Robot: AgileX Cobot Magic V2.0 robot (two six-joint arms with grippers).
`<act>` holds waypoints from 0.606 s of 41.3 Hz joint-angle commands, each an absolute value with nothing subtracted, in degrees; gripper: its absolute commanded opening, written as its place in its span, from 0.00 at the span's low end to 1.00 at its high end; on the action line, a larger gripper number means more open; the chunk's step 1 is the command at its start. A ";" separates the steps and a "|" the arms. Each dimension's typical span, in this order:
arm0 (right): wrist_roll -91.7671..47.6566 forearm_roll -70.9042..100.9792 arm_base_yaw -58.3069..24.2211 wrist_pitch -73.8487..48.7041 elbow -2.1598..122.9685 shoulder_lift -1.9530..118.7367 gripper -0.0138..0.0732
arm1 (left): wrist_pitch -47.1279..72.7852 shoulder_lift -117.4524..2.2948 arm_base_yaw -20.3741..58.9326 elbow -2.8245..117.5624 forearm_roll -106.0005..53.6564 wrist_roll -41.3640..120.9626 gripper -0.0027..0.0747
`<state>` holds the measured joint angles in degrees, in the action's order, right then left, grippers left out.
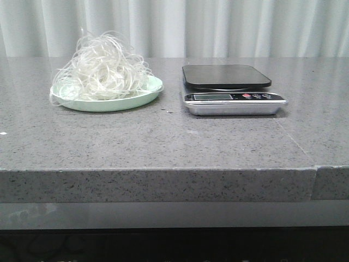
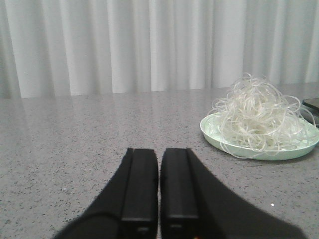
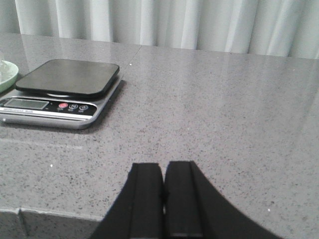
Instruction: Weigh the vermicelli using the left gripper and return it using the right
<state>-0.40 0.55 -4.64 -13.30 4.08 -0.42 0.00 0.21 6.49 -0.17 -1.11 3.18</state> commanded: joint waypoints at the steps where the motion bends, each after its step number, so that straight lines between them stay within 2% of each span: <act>1: -0.82 0.00 -4.12 -2.21 1.42 -1.47 0.33 | -4.44 1.39 6.60 -0.58 -1.68 2.59 0.22; 4: -0.76 0.87 -4.12 2.26 -1.15 -1.52 0.33 | -4.44 1.39 6.60 -0.58 -1.68 2.59 0.22; 25: -0.63 1.30 -1.81 4.44 -1.12 -1.57 0.33 | -4.44 1.39 6.60 -0.58 -1.68 2.59 0.22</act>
<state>-0.40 1.02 -2.98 -0.64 -1.52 -0.65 0.00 0.21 6.49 -0.17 -1.11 3.18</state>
